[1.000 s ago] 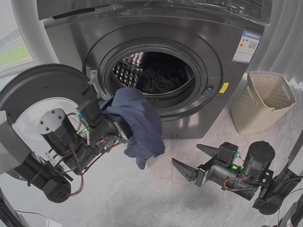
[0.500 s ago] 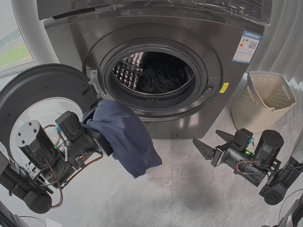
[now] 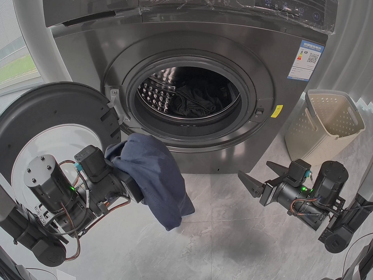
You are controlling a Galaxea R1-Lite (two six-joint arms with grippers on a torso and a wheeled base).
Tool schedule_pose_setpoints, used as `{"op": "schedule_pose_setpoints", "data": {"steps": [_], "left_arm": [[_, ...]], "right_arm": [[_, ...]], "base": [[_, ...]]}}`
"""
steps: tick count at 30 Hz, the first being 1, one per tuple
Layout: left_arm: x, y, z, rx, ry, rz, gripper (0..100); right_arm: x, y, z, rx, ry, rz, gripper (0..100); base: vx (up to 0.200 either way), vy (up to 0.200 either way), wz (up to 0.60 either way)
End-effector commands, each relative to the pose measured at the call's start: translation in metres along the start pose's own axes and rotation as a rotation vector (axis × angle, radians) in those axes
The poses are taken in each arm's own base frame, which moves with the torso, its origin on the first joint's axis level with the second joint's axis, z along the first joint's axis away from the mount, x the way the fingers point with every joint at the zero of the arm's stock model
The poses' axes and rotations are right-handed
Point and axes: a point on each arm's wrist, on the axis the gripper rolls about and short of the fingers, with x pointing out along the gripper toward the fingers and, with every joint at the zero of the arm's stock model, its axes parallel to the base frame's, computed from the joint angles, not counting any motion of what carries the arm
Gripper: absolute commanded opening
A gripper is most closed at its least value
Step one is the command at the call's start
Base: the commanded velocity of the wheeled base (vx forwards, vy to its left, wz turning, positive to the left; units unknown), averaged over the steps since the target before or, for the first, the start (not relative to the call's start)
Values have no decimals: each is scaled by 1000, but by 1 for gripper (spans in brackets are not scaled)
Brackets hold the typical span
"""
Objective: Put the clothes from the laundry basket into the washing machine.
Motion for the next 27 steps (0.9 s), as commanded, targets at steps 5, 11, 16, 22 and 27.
{"op": "schedule_pose_setpoints", "data": {"steps": [5, 11, 16, 22, 27], "left_arm": [[2, -8, -9, -2, 36, -29, 0], [2, -14, -14, -6, 54, -52, 0], [3, -20, -15, -11, 58, -73, 0], [8, -34, -26, -15, 92, -124, 0], [52, -29, -60, 9, 130, -87, 0]], "right_arm": [[-1, 4, -2, 0, 11, 15, 100], [-2, 6, -3, 1, 15, 21, 100], [-6, 9, -6, -1, 32, 37, 100], [-28, 24, -14, -17, 89, 114, 100], [-38, 36, -13, -18, 90, 170, 100]], "base": [[200, 0, 0], [200, 0, 0], [160, 0, 0], [0, 0, 0], [0, 0, 0]]}}
